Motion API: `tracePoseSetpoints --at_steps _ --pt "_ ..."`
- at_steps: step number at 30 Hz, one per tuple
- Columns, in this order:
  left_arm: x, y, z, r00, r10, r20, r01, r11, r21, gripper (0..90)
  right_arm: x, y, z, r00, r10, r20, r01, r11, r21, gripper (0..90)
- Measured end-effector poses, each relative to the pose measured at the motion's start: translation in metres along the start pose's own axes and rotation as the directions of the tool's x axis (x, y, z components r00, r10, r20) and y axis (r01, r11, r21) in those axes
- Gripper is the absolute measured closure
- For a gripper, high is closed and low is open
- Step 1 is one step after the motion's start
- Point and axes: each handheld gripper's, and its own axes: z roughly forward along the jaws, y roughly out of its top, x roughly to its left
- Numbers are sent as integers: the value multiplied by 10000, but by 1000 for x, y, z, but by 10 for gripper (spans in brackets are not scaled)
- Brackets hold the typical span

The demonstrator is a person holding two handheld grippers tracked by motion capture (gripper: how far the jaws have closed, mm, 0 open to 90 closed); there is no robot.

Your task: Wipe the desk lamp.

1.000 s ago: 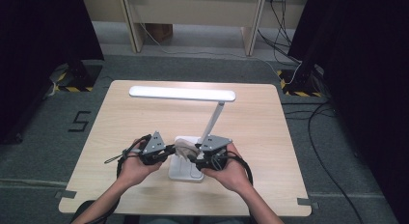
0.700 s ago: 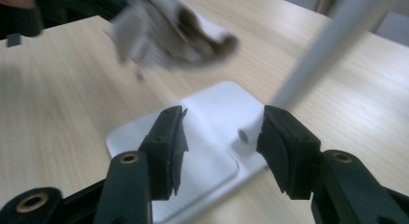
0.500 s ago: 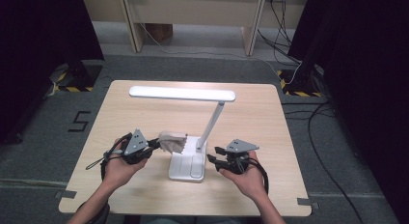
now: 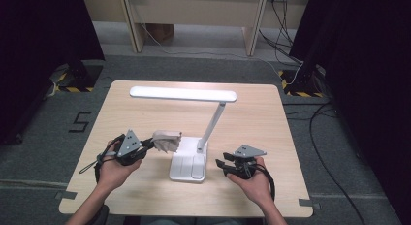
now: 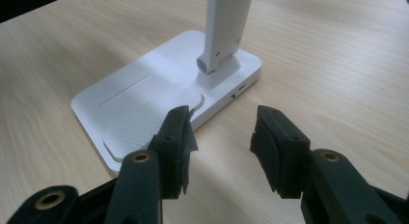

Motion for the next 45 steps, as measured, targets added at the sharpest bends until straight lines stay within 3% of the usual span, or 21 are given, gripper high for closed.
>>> tracePoseSetpoints --at_steps 9,14,20,33,45 --pt "6 3 -8 9996 -158 -242 151 9995 -266 849 9 -2 21 9997 -199 -110 202 9995 255 653" --pt "8 4 -15 9990 324 -297 -335 9987 -373 850 11 -2 30 9981 -617 3 616 9979 184 753" --pt "11 9 -32 9984 144 -552 -176 9981 -586 848 15 0 36 9944 -1056 110 1054 9943 162 813" --pt "16 13 -38 9989 -201 -431 170 9973 -709 848 32 13 55 9868 -1560 -444 1572 9872 255 810" --pt "30 19 -49 9963 -302 -810 231 9959 -872 848 35 11 66 9822 -1814 -488 1847 9800 746 727"
